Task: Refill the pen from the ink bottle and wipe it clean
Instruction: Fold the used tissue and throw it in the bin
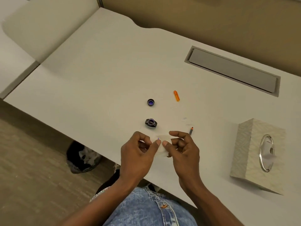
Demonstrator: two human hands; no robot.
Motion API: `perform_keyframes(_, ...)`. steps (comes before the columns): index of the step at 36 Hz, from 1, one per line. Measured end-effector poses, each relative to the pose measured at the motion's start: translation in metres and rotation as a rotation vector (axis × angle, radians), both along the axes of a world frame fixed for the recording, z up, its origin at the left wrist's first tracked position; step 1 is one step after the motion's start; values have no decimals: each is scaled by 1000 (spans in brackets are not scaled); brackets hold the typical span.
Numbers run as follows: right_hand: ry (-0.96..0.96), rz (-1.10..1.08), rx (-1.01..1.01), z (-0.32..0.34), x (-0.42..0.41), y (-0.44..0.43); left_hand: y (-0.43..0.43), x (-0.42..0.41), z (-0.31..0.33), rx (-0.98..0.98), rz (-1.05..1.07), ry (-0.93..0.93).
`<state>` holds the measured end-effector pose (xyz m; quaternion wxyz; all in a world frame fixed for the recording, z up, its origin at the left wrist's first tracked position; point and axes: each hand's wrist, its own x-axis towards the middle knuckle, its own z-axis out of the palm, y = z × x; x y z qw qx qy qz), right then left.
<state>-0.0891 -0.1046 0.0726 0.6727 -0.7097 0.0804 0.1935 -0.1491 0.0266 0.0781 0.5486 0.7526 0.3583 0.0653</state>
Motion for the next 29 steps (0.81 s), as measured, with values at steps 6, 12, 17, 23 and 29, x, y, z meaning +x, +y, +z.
perform_keyframes(6, 49, 60, 43, -2, -4, 6, -1, -16, -1, 28, 36, -65)
perform_keyframes(12, 84, 156, 86, -1, -11, 19, 11, -36, -3, 14, 69, -47)
perform_keyframes(17, 94, 247, 92, -1, -15, 40, 30, -51, -4, -33, 53, -68)
perform_keyframes(23, 91, 348, 83, 3, -30, 80, 67, -77, -2, -121, 112, -121)
perform_keyframes(29, 32, 483, 50, 5, -69, 142, 124, -124, 0, -193, 166, -84)
